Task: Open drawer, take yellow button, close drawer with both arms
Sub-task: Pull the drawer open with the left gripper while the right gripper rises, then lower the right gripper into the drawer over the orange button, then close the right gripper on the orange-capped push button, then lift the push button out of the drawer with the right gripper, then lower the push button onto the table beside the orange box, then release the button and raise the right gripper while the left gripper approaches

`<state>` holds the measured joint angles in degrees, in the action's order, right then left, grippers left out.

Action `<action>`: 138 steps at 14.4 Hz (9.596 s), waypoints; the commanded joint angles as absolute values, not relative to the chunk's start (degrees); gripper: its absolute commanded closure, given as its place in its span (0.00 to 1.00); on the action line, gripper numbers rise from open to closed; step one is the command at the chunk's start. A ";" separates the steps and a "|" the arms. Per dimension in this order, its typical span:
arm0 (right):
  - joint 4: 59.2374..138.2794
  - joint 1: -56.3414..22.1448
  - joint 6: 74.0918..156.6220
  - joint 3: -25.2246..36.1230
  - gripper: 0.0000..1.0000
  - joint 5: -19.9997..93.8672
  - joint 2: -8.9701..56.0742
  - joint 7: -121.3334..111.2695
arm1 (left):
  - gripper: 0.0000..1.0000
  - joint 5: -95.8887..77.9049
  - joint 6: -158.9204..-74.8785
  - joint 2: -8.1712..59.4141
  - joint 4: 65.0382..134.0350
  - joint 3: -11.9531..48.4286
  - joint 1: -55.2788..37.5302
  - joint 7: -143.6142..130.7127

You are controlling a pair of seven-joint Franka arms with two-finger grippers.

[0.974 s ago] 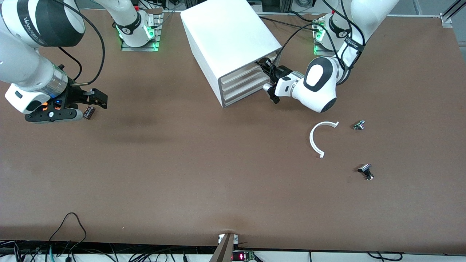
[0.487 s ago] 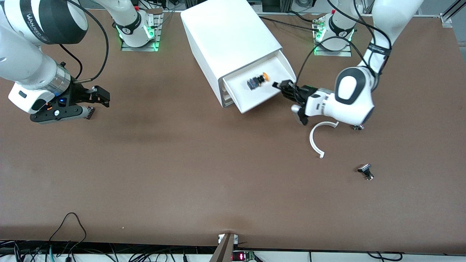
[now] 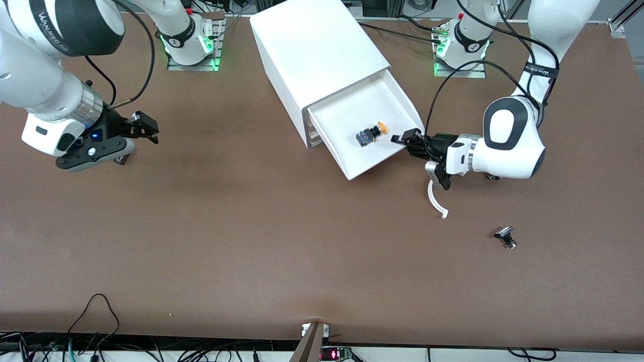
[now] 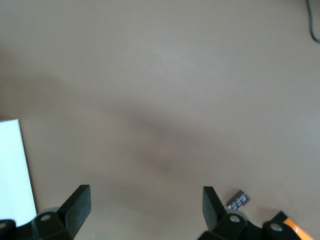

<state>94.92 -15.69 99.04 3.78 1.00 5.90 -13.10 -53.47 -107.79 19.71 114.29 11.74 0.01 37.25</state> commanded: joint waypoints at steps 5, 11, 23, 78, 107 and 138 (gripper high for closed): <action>90.27 -25.12 101.25 3.17 0.01 2.20 8.17 -15.47 | 0.00 -50.63 -123.81 14.87 114.08 10.72 0.61 35.77; 87.63 -33.04 101.34 2.29 0.01 4.75 8.35 -18.81 | 0.00 -42.15 -123.50 5.47 113.91 7.56 7.20 35.51; 74.01 -48.51 105.12 0.36 0.01 4.92 23.45 -42.08 | 0.00 3.58 -94.78 -0.26 94.92 8.17 7.21 12.35; 64.51 -48.26 118.75 0.79 0.57 10.89 36.66 -61.70 | 0.00 -0.35 -90.18 1.67 91.93 7.65 7.65 0.44; 110.72 -9.14 135.14 0.27 0.56 8.44 30.58 -61.17 | 0.00 -0.35 -89.47 1.76 91.15 7.91 7.56 0.44; 77.08 -11.17 93.60 -9.41 0.00 -7.01 20.83 -6.07 | 0.00 -2.20 -99.92 11.25 96.14 8.26 1.76 -10.70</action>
<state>77.82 -11.63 93.98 -9.59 -2.59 19.73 -7.76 -1.28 -97.21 10.96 94.64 8.38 3.00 -6.22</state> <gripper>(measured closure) 0.000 0.000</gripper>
